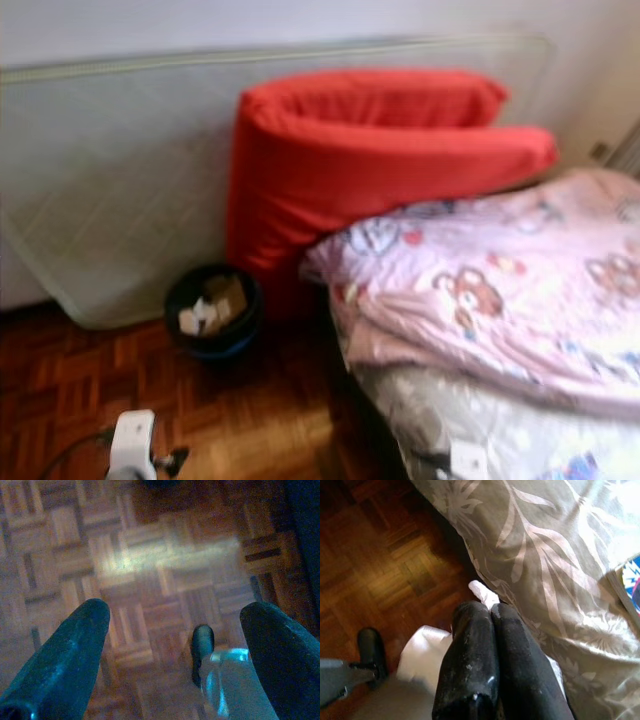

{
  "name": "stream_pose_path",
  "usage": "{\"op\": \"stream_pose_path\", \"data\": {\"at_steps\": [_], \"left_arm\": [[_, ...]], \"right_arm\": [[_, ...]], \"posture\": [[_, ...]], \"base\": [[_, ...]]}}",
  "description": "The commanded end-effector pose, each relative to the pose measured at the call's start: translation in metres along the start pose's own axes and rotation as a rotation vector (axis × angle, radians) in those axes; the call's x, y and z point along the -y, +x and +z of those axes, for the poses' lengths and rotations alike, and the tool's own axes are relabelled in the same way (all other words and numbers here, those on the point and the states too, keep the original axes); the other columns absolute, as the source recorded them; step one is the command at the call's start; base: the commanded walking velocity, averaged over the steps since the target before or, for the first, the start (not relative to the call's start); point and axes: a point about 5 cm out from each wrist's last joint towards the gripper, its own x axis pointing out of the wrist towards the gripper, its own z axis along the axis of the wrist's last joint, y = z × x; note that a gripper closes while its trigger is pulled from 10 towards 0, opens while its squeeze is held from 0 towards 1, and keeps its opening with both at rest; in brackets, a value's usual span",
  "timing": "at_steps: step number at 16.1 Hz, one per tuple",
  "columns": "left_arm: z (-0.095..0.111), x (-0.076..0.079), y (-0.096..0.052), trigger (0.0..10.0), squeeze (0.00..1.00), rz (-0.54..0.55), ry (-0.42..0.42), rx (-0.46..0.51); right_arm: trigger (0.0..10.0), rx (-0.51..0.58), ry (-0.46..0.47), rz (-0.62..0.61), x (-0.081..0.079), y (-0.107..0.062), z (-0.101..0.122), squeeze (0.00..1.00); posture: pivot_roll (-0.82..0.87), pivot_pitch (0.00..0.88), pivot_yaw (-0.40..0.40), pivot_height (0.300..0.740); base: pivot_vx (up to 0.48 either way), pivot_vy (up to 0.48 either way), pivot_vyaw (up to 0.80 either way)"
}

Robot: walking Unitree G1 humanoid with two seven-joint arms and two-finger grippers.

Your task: Clean up the room

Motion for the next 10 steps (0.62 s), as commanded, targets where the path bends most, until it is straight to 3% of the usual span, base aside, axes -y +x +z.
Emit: {"op": "stream_pose_path", "data": {"at_steps": [1, 6, 8, 10], "left_arm": [[-0.003, 0.003, 0.0, 10.0, 0.0, -0.009, 0.009, -0.009], [-0.003, 0.004, 0.0, 10.0, 0.0, -0.016, 0.016, -0.004], [-0.003, 0.005, 0.0, 10.0, 0.0, -0.018, 0.015, -0.003], [-0.016, 0.001, -0.004, 10.0, 0.0, -0.015, 0.015, -0.02]], "right_arm": [[10.0, 0.004, 0.001, -0.005, -0.001, 0.0, 0.001, 0.0], [10.0, -0.017, -0.041, 0.015, -0.015, 0.001, -0.004, 0.0], [10.0, -0.023, -0.045, 0.012, -0.012, 0.0, -0.009, 0.0], [10.0, -0.028, -0.039, 0.002, -0.003, -0.002, -0.013, 0.0]], "posture": [[0.15, 0.025, -0.028, 0.74], [0.15, 0.027, -0.03, 0.74], [0.15, 0.027, -0.032, 0.74], [0.15, 0.028, -0.032, 0.74]], "base": [[0.0, 0.326, 0.0], [0.0, 0.049, 0.0], [0.0, 0.0, 0.68], [0.0, 0.0, 0.8]]}}
